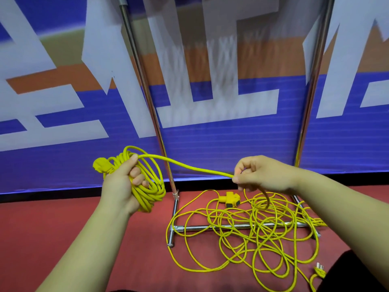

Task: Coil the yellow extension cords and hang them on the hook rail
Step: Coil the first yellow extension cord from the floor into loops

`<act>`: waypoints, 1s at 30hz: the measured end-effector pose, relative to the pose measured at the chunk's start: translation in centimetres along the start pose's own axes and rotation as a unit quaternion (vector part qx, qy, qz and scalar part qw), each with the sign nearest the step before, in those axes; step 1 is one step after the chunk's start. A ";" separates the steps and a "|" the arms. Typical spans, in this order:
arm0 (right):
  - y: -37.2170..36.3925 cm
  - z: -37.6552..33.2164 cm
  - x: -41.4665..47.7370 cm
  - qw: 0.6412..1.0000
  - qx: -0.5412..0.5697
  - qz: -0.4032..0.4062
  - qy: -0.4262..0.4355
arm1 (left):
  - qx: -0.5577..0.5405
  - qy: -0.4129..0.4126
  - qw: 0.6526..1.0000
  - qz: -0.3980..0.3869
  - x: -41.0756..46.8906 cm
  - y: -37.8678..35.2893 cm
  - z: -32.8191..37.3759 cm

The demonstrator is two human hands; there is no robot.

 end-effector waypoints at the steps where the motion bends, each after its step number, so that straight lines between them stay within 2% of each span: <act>1: 0.1 0.0 -0.2 1.000 0.015 -0.013 -0.004 | 0.000 0.005 1.000 0.013 0.4 0.5 -0.1; 4: 0.7 -0.2 -0.6 0.999 0.020 -0.034 -0.013 | -0.010 0.020 0.998 0.054 1.4 2.2 -0.5; 9: 1.3 -0.3 -0.9 1.000 -0.020 -0.005 -0.004 | 0.018 0.040 0.993 0.113 2.1 4.6 -1.2; 13: 1.3 -0.8 -1.1 0.996 0.068 0.063 -0.012 | 0.040 0.032 0.988 0.144 2.4 5.1 -1.8; 17: 1.4 -0.3 -1.3 0.983 0.126 0.093 -0.100 | 0.072 -0.012 0.982 0.174 2.2 4.8 -1.4; 20: 1.2 0.5 -1.1 0.969 0.126 0.125 -0.170 | 0.046 -0.023 0.992 0.114 1.0 2.4 -0.8; 24: 0.8 0.8 -0.2 0.946 0.165 0.182 -0.211 | 0.051 -0.009 0.998 -0.045 -1.5 -1.7 -0.5; 27: 0.5 0.1 0.4 0.928 0.228 0.219 -0.195 | 0.085 0.021 0.988 -0.129 -3.1 -3.9 -1.5; 30: 0.7 -1.1 0.6 0.920 0.253 0.266 -0.139 | 0.120 0.079 0.971 -0.190 -4.0 -5.1 -3.0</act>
Point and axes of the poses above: each hand's wrist, its own x-axis towards the middle knuckle, its own y-axis out of the back of the hand, z = x × y, the point moved 2 cm from there along x, towards the middle knuckle, and after that the axes turned 2 degrees about y, right-handed, at the moved point
